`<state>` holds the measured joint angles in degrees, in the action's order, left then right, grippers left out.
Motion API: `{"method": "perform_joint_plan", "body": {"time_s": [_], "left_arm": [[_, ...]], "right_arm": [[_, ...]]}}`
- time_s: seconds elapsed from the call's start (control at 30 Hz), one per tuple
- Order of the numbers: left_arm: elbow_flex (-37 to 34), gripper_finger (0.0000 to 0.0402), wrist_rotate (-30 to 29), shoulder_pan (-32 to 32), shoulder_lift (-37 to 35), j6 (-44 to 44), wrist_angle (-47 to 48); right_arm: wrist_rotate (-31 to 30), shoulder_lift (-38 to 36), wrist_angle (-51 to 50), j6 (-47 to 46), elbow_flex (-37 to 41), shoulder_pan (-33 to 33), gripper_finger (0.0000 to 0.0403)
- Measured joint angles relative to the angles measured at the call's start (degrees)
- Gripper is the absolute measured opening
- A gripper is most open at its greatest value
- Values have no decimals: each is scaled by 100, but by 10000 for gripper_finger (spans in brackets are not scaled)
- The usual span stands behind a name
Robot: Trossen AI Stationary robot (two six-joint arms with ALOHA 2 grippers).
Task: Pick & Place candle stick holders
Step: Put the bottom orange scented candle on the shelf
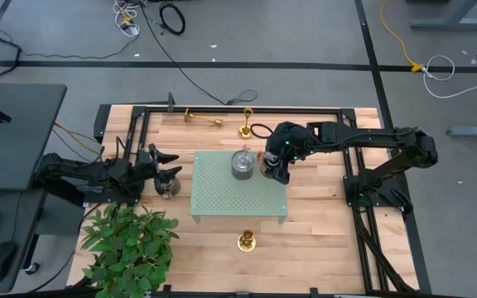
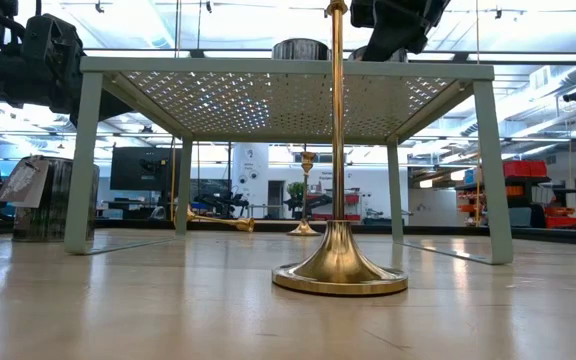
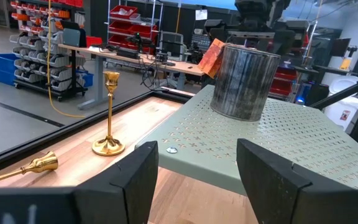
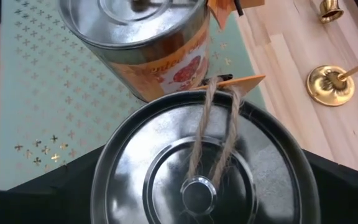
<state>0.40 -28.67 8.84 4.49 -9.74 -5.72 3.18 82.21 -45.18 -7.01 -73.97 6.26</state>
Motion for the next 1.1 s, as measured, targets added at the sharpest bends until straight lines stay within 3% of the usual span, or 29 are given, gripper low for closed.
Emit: {"method": "perform_joint_plan", "body": {"time_s": [0.93, 1.1], "left_arm": [[0, 218, 0, 0, 0, 0, 0], [-2, 218, 0, 1, 0, 0, 0]], "right_arm": [[27, 0, 228, 533, -7, -10, 396], [-356, 0, 263, 505, -9, -10, 396]]}}
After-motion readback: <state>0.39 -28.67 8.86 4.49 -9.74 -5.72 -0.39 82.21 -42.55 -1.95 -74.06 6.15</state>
